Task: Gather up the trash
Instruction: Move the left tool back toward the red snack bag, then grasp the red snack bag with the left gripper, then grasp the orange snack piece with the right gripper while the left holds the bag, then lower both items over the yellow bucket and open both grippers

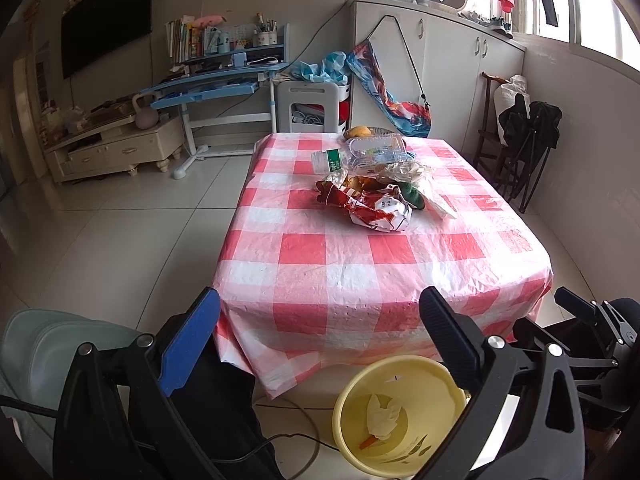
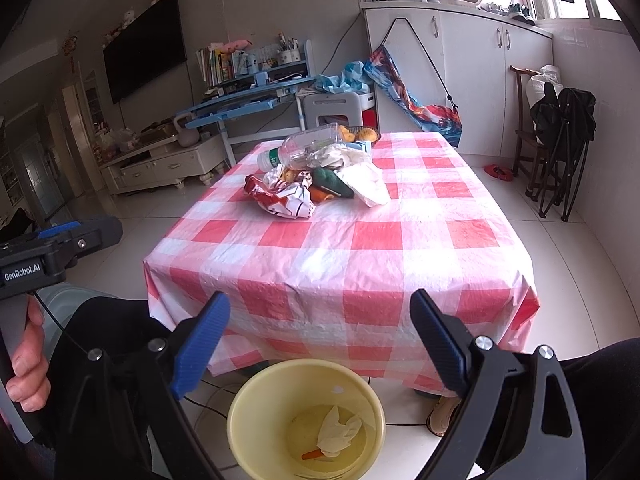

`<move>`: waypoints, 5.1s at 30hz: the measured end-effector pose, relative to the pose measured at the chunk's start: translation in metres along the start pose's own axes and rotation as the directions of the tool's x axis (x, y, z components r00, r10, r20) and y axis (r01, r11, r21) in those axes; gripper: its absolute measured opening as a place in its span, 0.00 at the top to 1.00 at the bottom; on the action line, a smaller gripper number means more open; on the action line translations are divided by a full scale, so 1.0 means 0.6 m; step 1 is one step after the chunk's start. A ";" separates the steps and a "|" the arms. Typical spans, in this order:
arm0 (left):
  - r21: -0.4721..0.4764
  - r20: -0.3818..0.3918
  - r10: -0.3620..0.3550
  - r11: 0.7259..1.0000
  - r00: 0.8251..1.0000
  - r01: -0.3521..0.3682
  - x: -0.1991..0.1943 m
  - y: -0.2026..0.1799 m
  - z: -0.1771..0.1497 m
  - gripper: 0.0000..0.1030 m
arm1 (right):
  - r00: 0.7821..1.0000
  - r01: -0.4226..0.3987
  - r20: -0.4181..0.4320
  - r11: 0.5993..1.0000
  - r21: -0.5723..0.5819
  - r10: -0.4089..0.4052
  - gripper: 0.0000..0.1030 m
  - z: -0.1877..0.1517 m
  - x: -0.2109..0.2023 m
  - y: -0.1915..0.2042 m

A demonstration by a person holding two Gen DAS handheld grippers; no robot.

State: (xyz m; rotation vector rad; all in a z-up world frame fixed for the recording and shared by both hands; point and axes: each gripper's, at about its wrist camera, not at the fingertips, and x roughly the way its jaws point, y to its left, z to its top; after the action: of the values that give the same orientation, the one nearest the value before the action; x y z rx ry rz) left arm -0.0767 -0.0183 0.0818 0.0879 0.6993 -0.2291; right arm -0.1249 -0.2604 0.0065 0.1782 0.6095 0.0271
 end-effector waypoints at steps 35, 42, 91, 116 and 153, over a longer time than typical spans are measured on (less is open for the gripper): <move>-0.061 -0.057 -0.026 0.998 0.998 0.022 0.041 0.016 -0.016 0.06 | 0.999 -0.038 0.021 0.999 0.007 0.038 0.15 0.015 -0.004 0.000; -0.111 -0.104 -0.120 0.988 0.987 0.109 0.101 0.000 0.009 0.06 | 0.998 -0.047 0.042 0.998 0.049 0.045 0.14 0.018 -0.009 -0.016; -0.379 -0.278 -0.273 0.912 0.921 0.156 0.371 0.074 0.076 0.43 | 0.985 -0.143 -0.078 0.982 0.123 0.153 0.14 0.015 0.064 -0.019; -0.342 -0.224 -0.334 0.906 0.915 0.247 0.373 0.097 0.066 0.86 | 0.945 -0.224 -0.254 0.974 -0.045 0.206 0.28 0.188 0.376 0.020; -0.188 -0.129 -0.266 0.952 0.955 0.240 0.209 0.037 0.065 0.87 | 0.931 -0.291 -0.204 0.953 0.087 0.303 0.84 0.093 0.136 0.018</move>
State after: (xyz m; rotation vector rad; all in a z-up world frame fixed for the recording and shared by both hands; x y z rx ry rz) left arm 0.0460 -0.0253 0.0304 -0.1516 0.8815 -0.4108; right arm -0.0257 -0.2521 0.0067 0.3233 0.7958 0.3270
